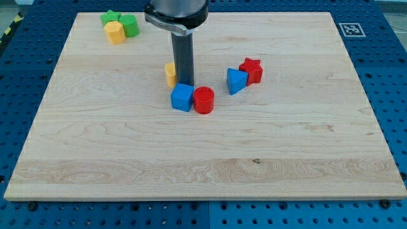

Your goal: Push the yellow heart to the bottom right of the green circle

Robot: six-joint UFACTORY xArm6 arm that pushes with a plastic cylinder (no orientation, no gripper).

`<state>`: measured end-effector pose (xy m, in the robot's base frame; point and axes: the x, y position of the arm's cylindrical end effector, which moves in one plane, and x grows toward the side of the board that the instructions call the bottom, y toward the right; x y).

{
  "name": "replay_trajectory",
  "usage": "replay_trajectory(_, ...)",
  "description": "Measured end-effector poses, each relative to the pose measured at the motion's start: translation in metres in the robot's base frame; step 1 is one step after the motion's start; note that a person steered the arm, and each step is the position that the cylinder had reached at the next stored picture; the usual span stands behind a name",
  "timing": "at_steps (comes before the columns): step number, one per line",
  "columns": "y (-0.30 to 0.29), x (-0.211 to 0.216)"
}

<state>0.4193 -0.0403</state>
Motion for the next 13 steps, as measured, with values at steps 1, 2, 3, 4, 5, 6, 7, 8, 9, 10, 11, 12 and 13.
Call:
replay_trajectory(1, 0.000, 0.000)
replay_trajectory(2, -0.003, 0.003)
replay_trajectory(3, -0.003, 0.003)
replay_trajectory(4, -0.015, -0.002)
replay_trajectory(5, -0.029, -0.024)
replay_trajectory(6, -0.029, -0.040)
replay_trajectory(7, -0.036, -0.033)
replay_trajectory(8, -0.039, -0.027)
replay_trajectory(9, -0.039, -0.050)
replay_trajectory(10, -0.058, -0.083)
replay_trajectory(11, -0.065, -0.092)
replay_trajectory(12, -0.032, -0.092)
replay_trajectory(13, -0.008, -0.092)
